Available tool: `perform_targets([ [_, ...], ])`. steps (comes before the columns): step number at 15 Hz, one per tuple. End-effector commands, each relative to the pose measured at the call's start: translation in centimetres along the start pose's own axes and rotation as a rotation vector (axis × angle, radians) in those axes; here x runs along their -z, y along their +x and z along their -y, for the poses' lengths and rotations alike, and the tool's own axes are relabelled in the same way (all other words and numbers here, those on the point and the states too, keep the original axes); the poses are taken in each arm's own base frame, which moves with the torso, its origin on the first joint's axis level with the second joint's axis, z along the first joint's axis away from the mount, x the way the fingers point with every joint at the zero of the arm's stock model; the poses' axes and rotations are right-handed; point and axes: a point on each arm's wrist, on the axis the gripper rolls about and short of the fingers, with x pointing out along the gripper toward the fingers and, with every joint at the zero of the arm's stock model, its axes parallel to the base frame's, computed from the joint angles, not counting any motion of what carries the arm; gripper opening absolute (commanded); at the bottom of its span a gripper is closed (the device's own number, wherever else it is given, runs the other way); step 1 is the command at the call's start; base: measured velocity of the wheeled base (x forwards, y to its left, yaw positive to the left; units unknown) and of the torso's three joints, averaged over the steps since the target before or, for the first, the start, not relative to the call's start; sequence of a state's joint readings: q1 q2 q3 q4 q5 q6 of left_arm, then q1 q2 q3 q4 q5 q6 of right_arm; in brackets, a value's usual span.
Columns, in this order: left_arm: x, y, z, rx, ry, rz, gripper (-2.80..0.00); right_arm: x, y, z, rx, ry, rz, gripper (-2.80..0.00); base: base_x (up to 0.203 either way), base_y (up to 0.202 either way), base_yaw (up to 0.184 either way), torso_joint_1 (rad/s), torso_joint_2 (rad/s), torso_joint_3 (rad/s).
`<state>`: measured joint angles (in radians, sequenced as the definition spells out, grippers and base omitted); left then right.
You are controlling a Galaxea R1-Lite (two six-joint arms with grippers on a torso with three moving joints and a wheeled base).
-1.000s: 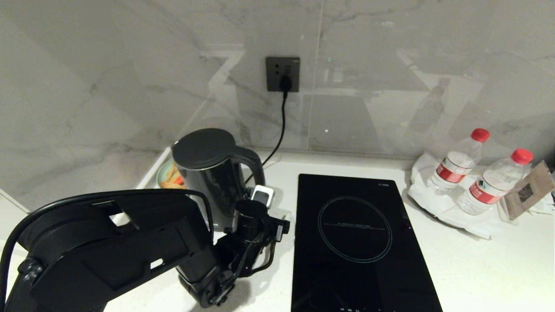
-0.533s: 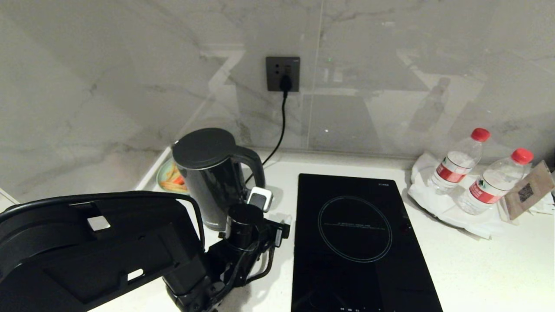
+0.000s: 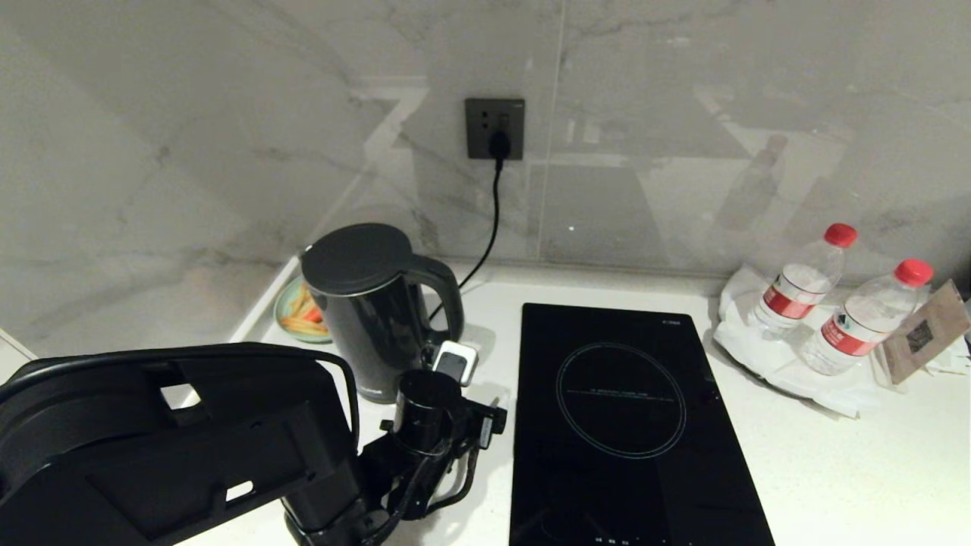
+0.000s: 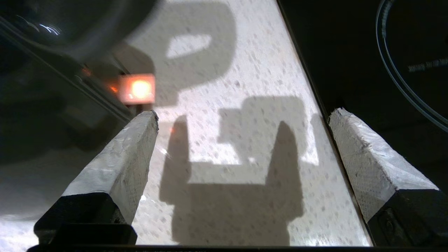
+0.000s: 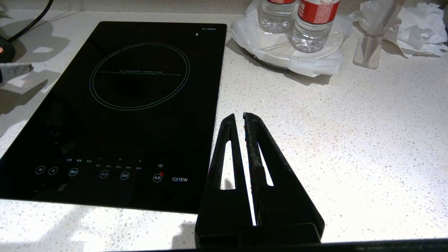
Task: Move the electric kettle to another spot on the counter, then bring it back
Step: Finish boiling water
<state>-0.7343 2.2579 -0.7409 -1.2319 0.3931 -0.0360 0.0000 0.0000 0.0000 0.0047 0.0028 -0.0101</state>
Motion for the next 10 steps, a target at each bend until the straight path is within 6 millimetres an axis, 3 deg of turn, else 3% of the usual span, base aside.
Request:
perform_targets([
  [1, 0.8, 0.1, 0.6, 0.010, 0.010, -0.015, 0.00, 0.0, 0.0, 0.0, -0.002, -0.001, 0.000, -2.80, 0.000, 0.000, 0.000, 0.000, 0.00, 0.000],
  [10, 2.2, 2.2, 0.8, -0.006, 0.012, -0.025, 0.00, 0.0, 0.0, 0.0, -0.002, -0.001, 0.000, -2.80, 0.000, 0.000, 0.000, 0.000, 0.00, 0.000],
])
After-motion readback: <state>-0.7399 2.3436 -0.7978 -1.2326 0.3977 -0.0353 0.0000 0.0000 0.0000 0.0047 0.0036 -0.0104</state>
